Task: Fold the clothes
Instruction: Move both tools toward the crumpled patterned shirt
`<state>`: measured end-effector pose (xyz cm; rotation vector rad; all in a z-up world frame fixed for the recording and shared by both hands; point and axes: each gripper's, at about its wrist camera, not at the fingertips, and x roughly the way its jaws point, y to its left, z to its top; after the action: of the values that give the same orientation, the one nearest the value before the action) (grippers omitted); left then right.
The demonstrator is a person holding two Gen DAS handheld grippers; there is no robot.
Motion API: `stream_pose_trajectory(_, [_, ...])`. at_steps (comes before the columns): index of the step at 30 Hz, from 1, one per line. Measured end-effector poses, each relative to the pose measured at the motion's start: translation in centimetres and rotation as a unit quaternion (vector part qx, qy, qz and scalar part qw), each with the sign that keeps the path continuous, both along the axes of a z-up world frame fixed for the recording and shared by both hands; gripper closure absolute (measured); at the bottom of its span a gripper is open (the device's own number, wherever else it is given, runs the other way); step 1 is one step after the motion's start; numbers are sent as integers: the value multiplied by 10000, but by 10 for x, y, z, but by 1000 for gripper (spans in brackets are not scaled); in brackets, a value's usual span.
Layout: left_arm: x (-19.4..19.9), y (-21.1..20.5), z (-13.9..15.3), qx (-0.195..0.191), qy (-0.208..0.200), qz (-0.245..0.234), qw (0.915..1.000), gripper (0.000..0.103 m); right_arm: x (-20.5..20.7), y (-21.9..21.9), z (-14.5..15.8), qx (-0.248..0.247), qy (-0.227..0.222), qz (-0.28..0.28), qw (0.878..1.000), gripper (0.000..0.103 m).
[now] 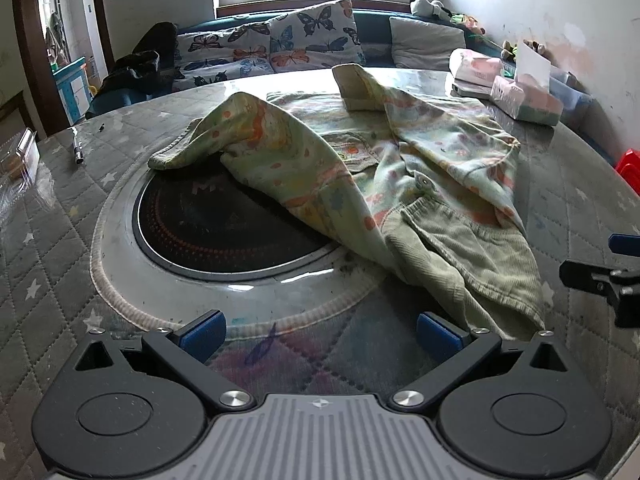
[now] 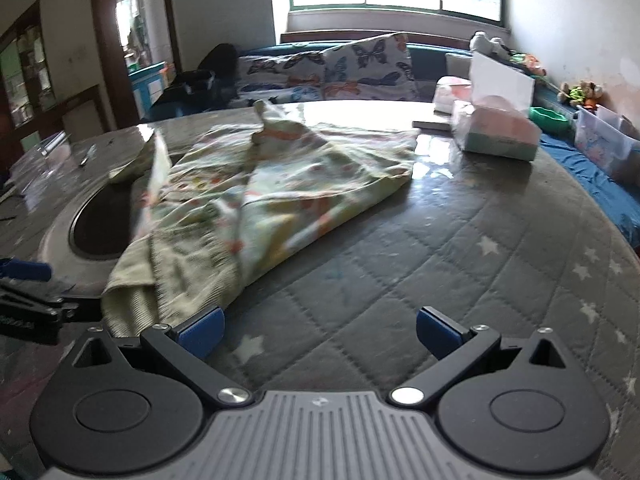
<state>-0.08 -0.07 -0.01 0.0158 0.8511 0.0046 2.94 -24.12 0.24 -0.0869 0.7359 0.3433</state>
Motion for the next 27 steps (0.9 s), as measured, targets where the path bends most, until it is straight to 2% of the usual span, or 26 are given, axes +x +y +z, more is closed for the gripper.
stream_pose_trajectory(5, [-4,-4,0,-36,45,2,10000,0,-10,13,0,-204,-103,65,9997,0])
stream_pose_trajectory(9, [-8,-7,-2,-31,58,-24,10000,0,-15,10,0,33,146,202,9997,0])
stream_pose_trajectory(27, [-20,-15,-7,218,165,-310,9991,0,-27,13,3,-53,285,230,9993,0])
